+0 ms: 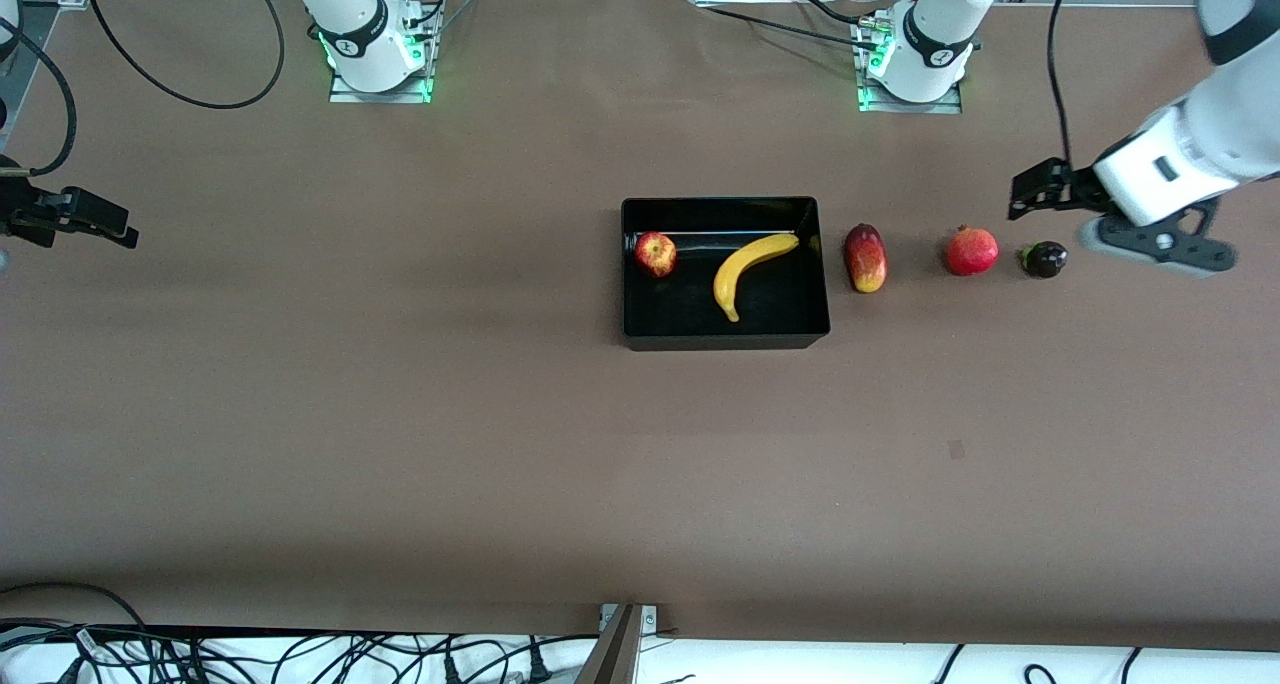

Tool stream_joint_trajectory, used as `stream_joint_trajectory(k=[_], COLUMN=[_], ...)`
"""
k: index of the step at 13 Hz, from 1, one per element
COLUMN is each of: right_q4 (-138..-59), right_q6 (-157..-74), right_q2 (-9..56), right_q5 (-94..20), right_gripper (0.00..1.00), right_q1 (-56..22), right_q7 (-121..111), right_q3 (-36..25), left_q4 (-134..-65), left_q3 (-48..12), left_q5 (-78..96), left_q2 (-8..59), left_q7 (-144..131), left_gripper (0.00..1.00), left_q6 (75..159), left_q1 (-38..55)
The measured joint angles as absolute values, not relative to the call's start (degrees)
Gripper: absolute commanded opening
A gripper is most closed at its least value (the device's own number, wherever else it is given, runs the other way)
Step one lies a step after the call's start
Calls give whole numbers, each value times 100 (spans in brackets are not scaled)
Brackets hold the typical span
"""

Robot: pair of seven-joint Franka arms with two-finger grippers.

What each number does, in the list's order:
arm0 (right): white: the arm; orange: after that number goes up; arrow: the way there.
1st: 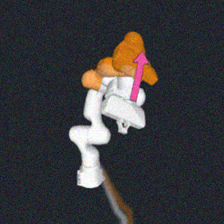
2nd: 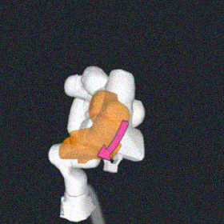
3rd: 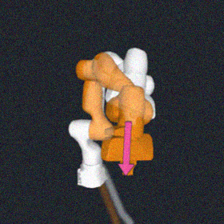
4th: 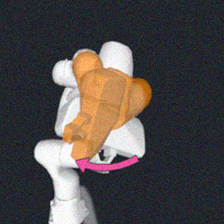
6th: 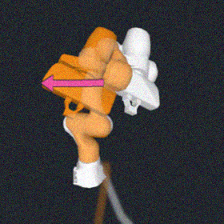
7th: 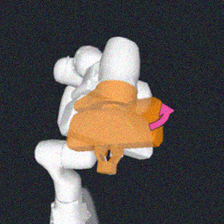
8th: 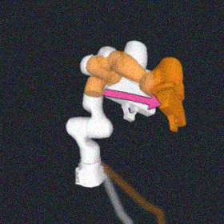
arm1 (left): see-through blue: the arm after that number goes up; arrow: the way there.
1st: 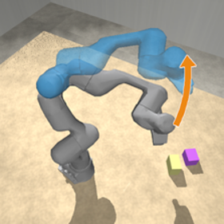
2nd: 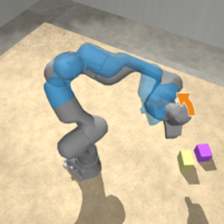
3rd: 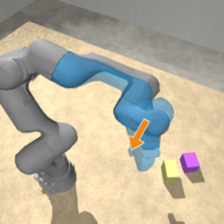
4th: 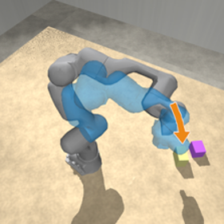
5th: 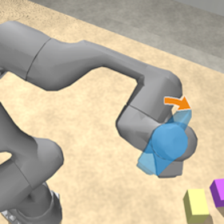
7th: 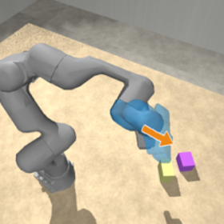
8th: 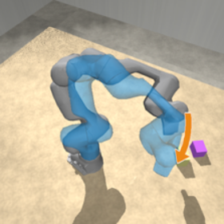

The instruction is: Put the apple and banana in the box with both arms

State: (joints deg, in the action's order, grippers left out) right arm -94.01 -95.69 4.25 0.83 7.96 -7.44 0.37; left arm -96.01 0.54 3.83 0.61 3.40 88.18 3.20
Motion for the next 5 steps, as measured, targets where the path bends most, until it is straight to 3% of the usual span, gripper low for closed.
stream_joint_trajectory(k=[5], right_q4=[-9401], right_q6=[-9569], right_q2=[426], right_q5=[77], right_gripper=[100], right_q1=[796], right_q7=[-744], right_q3=[37], left_q4=[-9485], left_q3=[56], left_q5=[383], left_q2=[9], left_q7=[-183], left_gripper=[100], left_q6=[8646], left_q1=[331])
